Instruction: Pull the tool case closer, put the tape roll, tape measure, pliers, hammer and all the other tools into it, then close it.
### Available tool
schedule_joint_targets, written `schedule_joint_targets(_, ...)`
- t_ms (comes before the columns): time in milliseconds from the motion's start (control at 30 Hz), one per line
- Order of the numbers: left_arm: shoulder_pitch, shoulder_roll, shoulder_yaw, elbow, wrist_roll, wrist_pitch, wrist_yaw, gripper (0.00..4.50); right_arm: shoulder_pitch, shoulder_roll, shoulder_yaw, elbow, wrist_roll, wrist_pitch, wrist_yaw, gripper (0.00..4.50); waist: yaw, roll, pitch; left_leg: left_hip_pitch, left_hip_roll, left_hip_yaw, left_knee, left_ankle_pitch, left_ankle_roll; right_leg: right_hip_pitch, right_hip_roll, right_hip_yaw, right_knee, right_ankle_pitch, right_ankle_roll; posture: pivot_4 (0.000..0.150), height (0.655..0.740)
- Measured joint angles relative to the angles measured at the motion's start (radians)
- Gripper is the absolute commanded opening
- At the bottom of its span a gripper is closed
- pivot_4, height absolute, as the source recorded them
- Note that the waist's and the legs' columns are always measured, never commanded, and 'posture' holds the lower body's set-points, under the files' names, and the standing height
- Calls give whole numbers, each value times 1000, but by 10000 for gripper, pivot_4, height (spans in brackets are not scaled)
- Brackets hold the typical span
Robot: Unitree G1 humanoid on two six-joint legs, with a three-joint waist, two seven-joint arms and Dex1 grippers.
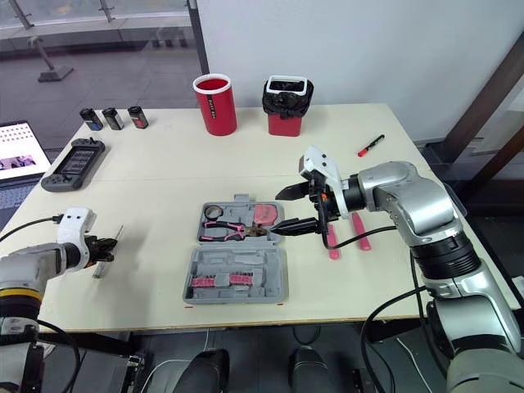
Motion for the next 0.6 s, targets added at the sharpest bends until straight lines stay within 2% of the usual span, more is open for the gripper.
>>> schedule_joint_targets(67, -1, -12, 0, -4, 5, 4, 17, 545, 9, -7, 0, -13, 0, 1, 2, 45000, 1, 3, -1, 0, 0, 0, 0, 0, 0, 0, 0, 0, 0, 0, 0, 1500, 7400)
schedule_joint_targets(100, 2, -17, 1, -12, 7, 4, 27, 4134, 16, -10, 0, -17, 0, 1, 4, 45000, 1, 4, -1, 0, 0, 0, 0, 0, 0, 0, 0, 0, 0, 0, 0, 1500, 7400)
schedule_joint_targets(200, 25, -35, 8, -50, 3, 3, 41, 15894, 31, -20, 0, -17, -2, -11, 19, 45000, -1, 4, -1, 0, 0, 0, 0, 0, 0, 1, 0, 0, 0, 0, 0, 1500, 7400)
schedule_joint_targets(233, 39, -37, 11, -73, 0, 8, 41, 22469, 33, -23, 0, -12, -3, -21, 26, 45000, -5, 4, -1, 0, 0, 0, 0, 0, 0, 1, 0, 0, 0, 0, 0, 1500, 7400)
schedule_joint_targets(300, 67, -38, 15, -118, -11, 27, 45, 30388, 32, -23, 1, 8, -15, -44, 38, 45000, -10, 4, -1, 1, 0, 0, 0, 0, 0, 1, 0, 0, 0, 0, 0, 1500, 7400)
schedule_joint_targets(367, 101, -39, 25, -178, -25, 60, 48, 40754, 31, -23, 4, 34, -29, -61, 46, 45000, -15, 4, -1, 1, 0, 0, 0, 0, 0, 1, 0, 0, 0, 0, 0, 1500, 7400)
schedule_joint_targets(600, 227, -55, 75, -356, -62, 139, 90, 40754, 25, -5, 21, 54, -50, -81, 64, 45000, -40, 4, -1, 1, 0, 0, -1, 0, 0, 0, 0, 0, 0, 0, 1, 1500, 7400)
